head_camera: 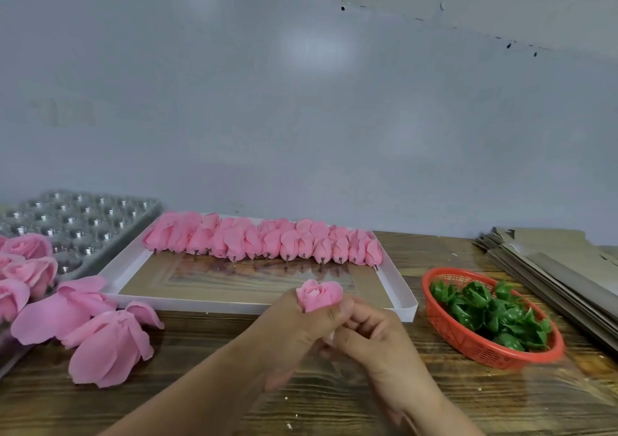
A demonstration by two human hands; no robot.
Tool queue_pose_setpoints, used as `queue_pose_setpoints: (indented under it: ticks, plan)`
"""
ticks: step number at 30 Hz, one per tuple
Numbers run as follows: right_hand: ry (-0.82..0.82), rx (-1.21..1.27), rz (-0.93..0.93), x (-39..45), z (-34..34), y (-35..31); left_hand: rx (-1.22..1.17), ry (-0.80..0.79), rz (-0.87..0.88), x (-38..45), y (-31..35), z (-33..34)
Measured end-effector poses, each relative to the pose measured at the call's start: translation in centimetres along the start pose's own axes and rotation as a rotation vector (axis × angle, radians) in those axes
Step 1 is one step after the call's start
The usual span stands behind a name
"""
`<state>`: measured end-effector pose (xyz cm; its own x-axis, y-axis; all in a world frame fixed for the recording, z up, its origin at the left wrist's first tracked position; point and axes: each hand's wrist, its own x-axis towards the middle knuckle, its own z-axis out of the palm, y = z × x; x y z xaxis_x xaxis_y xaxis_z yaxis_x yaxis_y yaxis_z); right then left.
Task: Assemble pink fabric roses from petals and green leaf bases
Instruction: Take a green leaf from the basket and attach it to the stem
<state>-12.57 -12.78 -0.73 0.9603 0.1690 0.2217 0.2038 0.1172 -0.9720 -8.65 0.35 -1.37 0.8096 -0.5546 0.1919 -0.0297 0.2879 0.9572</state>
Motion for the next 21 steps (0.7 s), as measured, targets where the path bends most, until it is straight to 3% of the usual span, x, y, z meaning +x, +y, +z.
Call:
queue_pose_setpoints:
  ticks: [2,5,7,13,21]
  plan:
    - [0.06,-0.159,-0.075,0.1,-0.5,-0.3,0.048,0.039,0.03,0.0,0.1,0.2]
    - [0.327,-0.305,-0.156,0.3,-1.7,-0.6,0.199,0.111,0.015,0.0,-0.2,0.0]
    - [0.419,-0.343,-0.19,0.5,-2.2,-0.7,0.306,0.106,0.023,-0.1,-0.3,0.0]
    - [0.273,-0.235,-0.174,0.3,-2.3,-0.9,0.416,-0.002,0.091,-0.3,-0.5,0.3]
    - [0.17,-0.274,-0.131,0.3,-2.1,-1.2,0.367,0.026,0.087,-0.2,-0.9,0.6]
